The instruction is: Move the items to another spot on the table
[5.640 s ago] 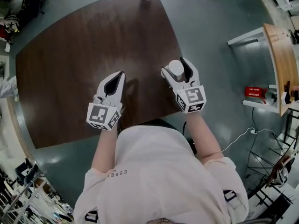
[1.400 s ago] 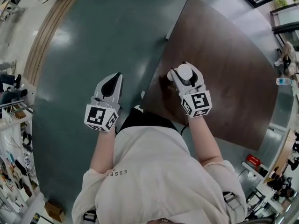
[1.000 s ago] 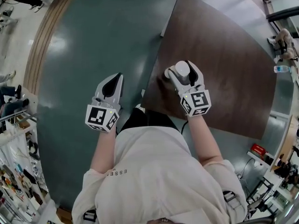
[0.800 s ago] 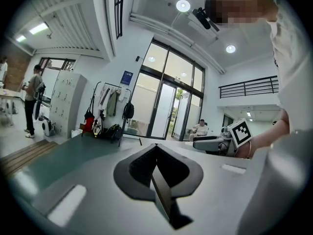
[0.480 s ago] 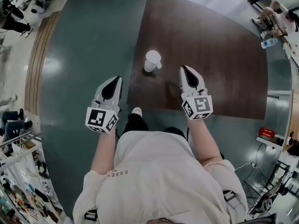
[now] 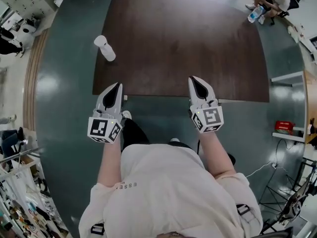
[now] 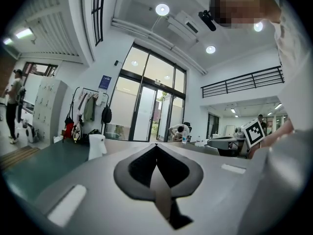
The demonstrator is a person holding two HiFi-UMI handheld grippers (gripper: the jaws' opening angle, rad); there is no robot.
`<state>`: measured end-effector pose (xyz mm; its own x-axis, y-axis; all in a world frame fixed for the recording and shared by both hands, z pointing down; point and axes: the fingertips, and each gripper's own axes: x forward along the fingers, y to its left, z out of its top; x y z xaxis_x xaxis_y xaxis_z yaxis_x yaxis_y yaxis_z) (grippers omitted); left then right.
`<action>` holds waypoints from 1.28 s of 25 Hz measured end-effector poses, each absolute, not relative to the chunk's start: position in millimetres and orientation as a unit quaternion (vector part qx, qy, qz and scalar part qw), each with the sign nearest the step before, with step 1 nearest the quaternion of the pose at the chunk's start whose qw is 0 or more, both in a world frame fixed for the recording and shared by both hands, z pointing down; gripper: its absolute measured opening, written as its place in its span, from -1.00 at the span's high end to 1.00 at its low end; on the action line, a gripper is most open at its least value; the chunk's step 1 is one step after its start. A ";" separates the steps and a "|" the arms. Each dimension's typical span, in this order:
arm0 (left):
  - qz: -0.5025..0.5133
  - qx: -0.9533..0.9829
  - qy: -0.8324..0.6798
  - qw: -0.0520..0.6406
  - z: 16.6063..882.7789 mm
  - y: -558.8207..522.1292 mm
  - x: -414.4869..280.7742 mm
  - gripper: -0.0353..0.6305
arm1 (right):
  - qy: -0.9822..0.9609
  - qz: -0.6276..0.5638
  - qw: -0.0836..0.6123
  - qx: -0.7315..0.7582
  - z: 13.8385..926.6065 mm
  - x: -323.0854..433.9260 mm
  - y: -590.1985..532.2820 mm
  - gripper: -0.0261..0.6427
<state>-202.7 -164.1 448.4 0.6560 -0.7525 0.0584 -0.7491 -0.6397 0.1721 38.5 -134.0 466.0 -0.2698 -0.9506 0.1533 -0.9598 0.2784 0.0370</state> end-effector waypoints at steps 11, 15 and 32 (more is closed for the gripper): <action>-0.002 0.929 -0.360 0.082 446.6 -18.6 -30.9 0.85 | -0.785 0.027 0.082 0.613 468.3 175.7 23.2 0.94; 0.000 0.934 -0.351 0.063 437.1 13.5 -4.0 0.85 | -0.789 0.017 0.091 0.608 464.5 189.4 58.4 0.94; -0.003 0.941 -0.330 0.073 439.3 72.2 15.9 0.85 | -0.785 0.036 0.078 0.613 475.0 196.6 115.3 0.94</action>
<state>15.9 72.2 439.3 0.7828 -0.6208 0.0436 -0.6200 -0.7720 0.1399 196.6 115.3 475.0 -0.2359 -0.9575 0.1662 -0.9687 0.2453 0.0383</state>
